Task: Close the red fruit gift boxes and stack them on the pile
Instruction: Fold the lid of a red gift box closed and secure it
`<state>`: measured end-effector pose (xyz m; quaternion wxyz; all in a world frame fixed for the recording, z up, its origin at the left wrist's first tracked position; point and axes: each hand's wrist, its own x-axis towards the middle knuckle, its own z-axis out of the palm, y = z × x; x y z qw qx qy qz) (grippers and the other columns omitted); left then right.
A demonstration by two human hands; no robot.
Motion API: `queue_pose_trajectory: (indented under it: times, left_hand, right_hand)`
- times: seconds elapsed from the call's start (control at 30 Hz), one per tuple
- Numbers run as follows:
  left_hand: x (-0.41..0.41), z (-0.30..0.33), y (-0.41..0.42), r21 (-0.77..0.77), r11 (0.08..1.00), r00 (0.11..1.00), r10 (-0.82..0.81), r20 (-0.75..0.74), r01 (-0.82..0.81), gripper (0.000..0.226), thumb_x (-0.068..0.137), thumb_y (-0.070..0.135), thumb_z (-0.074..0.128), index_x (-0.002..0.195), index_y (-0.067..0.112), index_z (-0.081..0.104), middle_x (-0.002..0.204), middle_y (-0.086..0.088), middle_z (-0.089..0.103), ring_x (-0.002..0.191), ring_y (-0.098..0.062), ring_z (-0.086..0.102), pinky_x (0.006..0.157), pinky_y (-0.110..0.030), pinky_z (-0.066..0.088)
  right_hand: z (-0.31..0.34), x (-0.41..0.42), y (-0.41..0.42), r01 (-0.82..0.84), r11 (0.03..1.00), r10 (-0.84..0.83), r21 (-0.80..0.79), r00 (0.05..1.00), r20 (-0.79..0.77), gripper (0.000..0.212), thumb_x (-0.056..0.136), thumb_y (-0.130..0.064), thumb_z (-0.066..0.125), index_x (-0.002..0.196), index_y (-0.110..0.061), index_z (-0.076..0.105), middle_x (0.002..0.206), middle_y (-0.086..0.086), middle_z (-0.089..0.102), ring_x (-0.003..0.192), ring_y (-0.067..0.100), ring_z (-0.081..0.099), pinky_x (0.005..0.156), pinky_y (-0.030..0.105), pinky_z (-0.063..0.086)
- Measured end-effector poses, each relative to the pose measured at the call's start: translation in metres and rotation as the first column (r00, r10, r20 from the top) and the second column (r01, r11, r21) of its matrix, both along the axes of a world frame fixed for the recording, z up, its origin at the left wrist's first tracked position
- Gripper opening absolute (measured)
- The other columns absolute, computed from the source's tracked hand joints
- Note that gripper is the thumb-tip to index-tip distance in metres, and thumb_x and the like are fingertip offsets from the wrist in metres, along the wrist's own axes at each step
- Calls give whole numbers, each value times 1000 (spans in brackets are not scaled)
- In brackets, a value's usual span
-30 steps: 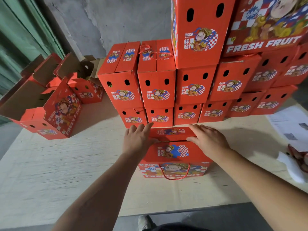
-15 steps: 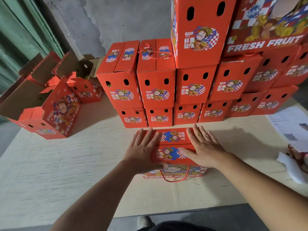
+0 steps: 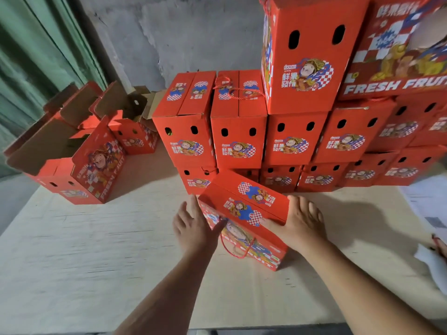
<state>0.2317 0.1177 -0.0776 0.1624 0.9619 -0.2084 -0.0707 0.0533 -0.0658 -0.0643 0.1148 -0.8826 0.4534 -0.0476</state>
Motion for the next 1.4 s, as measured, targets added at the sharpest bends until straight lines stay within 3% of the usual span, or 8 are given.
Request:
queue_pose_trajectory:
  times: [0.1, 0.2, 0.37, 0.63, 0.9, 1.03, 1.23, 1.4]
  left_hand:
    - [-37, -19, -4, -67, 943, 632, 165, -757, -327, 88, 88, 82, 50, 152, 23, 35, 149, -9, 45, 133, -33, 48, 111, -45, 40]
    - [-70, -32, 12, -125, 864, 211, -22, -977, -487, 96, 78, 101, 25, 114, 24, 70, 116, 5, 66, 102, -21, 61, 87, -35, 42]
    - [-70, -25, 16, -430, 637, 412, -188, -892, -640, 49, 106, 57, 47, 125, 16, 66, 121, -10, 75, 120, -30, 67, 102, -45, 51]
    - [-62, 24, -12, -732, 550, 754, -256, -605, -402, 20, 99, 14, 70, 117, 23, 66, 105, -5, 73, 97, -20, 69, 76, -27, 57]
    - [-57, 115, -3, -904, 423, 797, -569, -205, 69, 22, 98, 47, 63, 116, 36, 69, 101, 5, 77, 101, -11, 73, 87, -24, 57]
    - [-39, 130, 18, -686, 628, 882, -468, 44, 368, 41, 98, 62, 50, 129, 40, 65, 99, 17, 77, 100, -5, 71, 80, -29, 57]
    - [-3, 90, 41, -822, 482, 928, -47, -369, -303, 21, 101, 39, 53, 113, 29, 67, 113, 5, 74, 106, -16, 68, 82, -32, 52]
    - [-42, 16, 54, -499, 652, 599, -85, -797, -571, 27, 108, 32, 53, 130, 19, 61, 121, 2, 67, 112, -22, 63, 81, -32, 48]
  right_hand:
    - [16, 5, 0, 51, 998, -48, 35, 995, -83, 84, 71, -94, 50, 119, -26, 44, 112, 0, 63, 108, 30, 62, 84, 39, 45]
    - [13, -4, 11, 34, 903, 51, 429, 981, -187, 68, 82, -87, 34, 92, -25, 59, 87, -1, 66, 87, 25, 65, 69, 33, 43]
    - [-8, -31, 43, 15, 276, -414, 961, 904, 105, 45, 77, -81, 69, 109, -49, 67, 118, -24, 69, 115, 11, 60, 105, 36, 41]
    - [17, 7, 66, -111, 829, -382, 548, 603, 700, 43, 96, -6, 67, 129, -32, 64, 106, -9, 71, 95, 9, 69, 77, 17, 50]
    - [68, 33, 118, -438, 699, 63, 565, 825, 562, 42, 83, -38, 69, 123, -26, 60, 120, -9, 66, 112, 9, 62, 86, 24, 50]
    - [114, 43, 99, -477, 499, -303, 724, 686, 661, 23, 94, -37, 65, 80, -24, 77, 73, -6, 70, 67, 12, 64, 66, 28, 52]
    - [152, 41, 53, -628, 398, -554, 668, 416, 721, 34, 96, -36, 60, 64, -25, 56, 64, -2, 34, 57, 16, 38, 87, 37, 46]
    - [169, 64, 83, -377, 518, -363, 767, 716, 597, 33, 88, -36, 61, 60, -20, 54, 56, -4, 39, 48, 16, 45, 65, 35, 42]
